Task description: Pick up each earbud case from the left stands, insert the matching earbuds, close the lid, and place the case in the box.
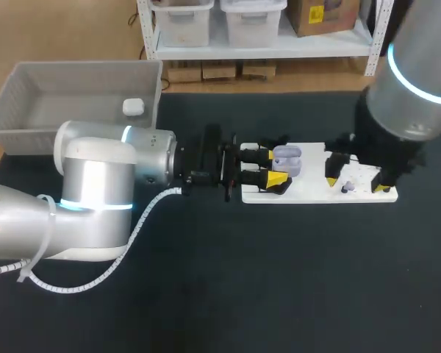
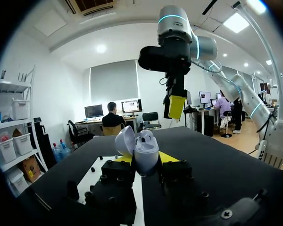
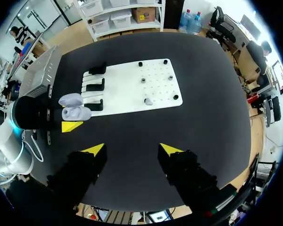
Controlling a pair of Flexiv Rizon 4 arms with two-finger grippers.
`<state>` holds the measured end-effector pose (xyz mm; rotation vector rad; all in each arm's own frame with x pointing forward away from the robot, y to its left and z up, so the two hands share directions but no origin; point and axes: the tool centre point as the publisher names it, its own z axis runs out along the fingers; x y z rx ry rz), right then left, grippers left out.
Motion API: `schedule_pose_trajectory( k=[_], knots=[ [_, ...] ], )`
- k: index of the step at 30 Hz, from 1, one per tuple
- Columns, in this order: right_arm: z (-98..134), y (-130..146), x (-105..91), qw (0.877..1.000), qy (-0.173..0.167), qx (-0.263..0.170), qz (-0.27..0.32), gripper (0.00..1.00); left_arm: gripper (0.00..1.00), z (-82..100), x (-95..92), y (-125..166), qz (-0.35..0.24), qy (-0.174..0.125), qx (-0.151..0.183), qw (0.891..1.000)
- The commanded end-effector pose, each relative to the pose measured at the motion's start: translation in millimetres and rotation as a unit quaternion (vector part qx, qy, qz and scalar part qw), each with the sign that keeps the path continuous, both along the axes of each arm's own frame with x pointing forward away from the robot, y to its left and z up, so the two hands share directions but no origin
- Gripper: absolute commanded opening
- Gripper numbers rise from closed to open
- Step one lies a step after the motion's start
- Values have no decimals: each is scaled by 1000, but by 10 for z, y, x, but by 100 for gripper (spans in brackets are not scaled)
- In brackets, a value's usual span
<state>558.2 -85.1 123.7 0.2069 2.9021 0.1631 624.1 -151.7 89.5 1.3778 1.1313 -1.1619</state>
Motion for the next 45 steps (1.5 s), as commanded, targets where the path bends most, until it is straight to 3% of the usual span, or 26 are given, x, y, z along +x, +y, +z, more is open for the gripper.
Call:
schedule_pose_trajectory(
  k=[1, 9, 15, 19, 30, 45],
  knots=[
    [-218, -78, 85, 1000, -13, 25, 3, 80, 0, 5, -14, -2, 3, -1, 1, 1000],
    [-517, -241, 279, 999, 13, 23, -25, 75, 0, 5, -14, -2, 3, -1, 1, 1000],
    [-631, -289, 384, 998, 17, 33, -43, 56, 0, 5, -14, -2, 3, -1, 1, 1000],
    [-704, -288, 440, 998, 22, 36, -51, 50, 0, 5, -14, -2, 3, -1, 1, 1000],
    [-871, -243, 580, 997, 29, 34, -66, 53, 0, 5, -14, -2, 3, -1, 1, 1000],
    [-1001, -263, 713, 996, 24, 29, -77, 44, 0, 5, -14, -2, 3, -1, 1, 1000]
  ],
)
